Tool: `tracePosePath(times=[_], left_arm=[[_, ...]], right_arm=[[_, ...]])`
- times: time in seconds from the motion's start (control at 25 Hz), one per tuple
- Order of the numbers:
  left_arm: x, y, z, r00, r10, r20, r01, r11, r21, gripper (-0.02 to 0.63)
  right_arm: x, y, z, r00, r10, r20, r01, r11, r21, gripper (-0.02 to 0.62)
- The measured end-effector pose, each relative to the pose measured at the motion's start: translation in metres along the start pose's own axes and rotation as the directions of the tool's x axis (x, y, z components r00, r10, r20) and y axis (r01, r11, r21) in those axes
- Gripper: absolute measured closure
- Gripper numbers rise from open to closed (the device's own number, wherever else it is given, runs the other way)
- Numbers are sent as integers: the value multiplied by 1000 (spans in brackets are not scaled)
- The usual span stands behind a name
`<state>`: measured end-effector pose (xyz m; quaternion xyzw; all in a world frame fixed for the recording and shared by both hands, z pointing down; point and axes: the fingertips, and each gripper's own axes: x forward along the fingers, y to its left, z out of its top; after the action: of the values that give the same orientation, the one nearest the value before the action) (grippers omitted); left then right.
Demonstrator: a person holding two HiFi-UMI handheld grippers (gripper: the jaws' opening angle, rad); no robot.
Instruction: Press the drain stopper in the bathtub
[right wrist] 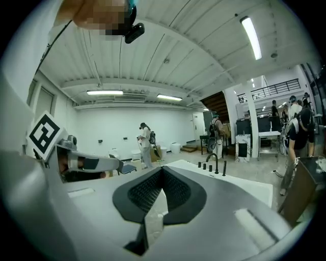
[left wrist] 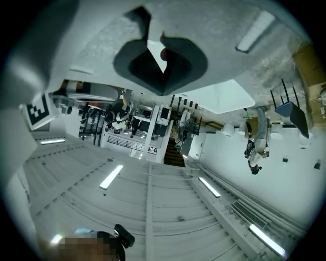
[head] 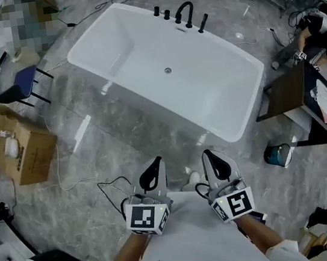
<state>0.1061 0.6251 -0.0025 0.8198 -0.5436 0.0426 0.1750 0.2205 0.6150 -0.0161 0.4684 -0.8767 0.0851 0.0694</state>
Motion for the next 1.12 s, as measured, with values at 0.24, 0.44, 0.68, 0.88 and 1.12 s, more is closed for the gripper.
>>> tracePosePath(times=[0.24,0.44,0.68,0.88,1.12], left_arm=[[15,-124,-21,1000,-7,-3,7,999,31,603],[16,-158,-36,999,31,-23,-32,999,-15,601],[13,-124,-45,995,87,-50,-90,994,-55,601],[52,-70,-39,994,85,-64,-92,990,-106,601],[131,34,11,999,36,-39,-39,997,-72,601]], right_arm=[[-84,-78,-36,1000,-3,-11,4,997,80,601],[-106,-116,-51,999,-1,-32,4,996,90,601],[-62,-109,-54,997,36,-65,-30,996,84,601],[7,-110,-43,996,48,-76,-43,997,64,601],[131,-127,-28,994,-12,-110,15,1000,24,601]])
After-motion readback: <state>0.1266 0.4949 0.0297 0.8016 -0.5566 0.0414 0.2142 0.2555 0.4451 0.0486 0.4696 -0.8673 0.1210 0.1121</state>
